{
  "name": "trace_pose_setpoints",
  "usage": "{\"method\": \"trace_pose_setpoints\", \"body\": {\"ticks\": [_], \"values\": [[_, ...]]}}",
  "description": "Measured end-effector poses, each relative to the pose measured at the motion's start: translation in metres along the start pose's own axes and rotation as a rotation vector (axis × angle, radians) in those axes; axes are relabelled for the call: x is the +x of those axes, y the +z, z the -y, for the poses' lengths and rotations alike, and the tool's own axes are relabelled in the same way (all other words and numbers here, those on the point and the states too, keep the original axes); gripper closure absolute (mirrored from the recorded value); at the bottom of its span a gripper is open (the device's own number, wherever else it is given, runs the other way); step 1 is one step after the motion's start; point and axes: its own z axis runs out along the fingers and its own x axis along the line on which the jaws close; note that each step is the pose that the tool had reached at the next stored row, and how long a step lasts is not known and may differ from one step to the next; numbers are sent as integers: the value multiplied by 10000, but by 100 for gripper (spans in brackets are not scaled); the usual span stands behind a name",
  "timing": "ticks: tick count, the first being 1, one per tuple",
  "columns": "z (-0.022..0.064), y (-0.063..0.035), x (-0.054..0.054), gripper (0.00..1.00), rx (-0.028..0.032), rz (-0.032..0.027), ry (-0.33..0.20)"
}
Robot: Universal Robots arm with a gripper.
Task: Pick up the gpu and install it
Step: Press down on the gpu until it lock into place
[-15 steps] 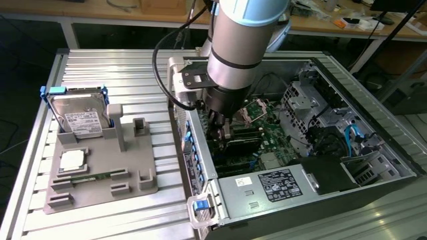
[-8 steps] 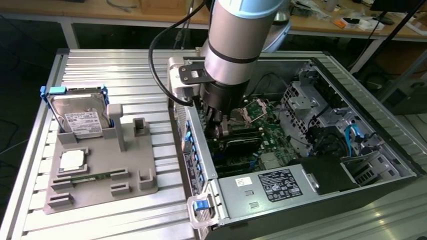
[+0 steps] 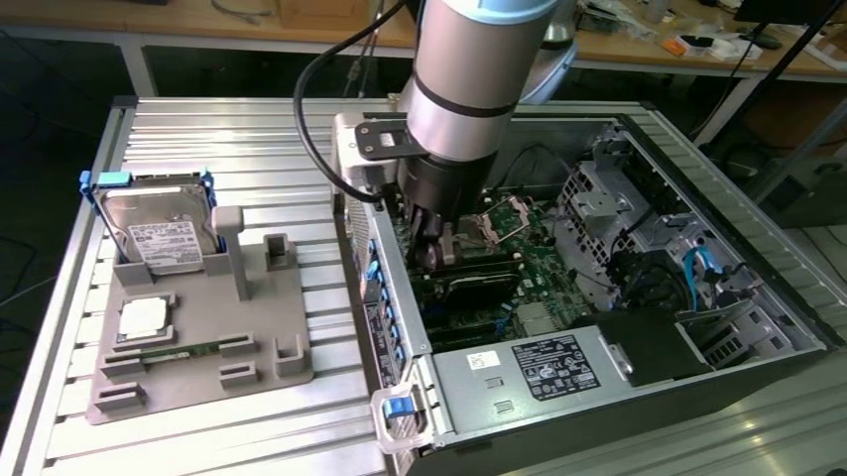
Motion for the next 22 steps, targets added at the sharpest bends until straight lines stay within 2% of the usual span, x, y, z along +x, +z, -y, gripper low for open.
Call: {"method": "trace_pose_setpoints", "body": {"ticks": [1,2,7,9,10,14,16,22], "values": [[1,-14,-1,89,-11,0,0],[5,-17,-1,89,-53,2,1],[30,-18,-1,89,-565,40,42],[45,-18,-1,89,-795,40,59],[49,-17,-1,89,-882,41,65],[52,-18,-1,89,-1142,38,81],[51,-18,-1,89,-1222,38,87],[5,-18,0,89,-1227,40,84]]}}
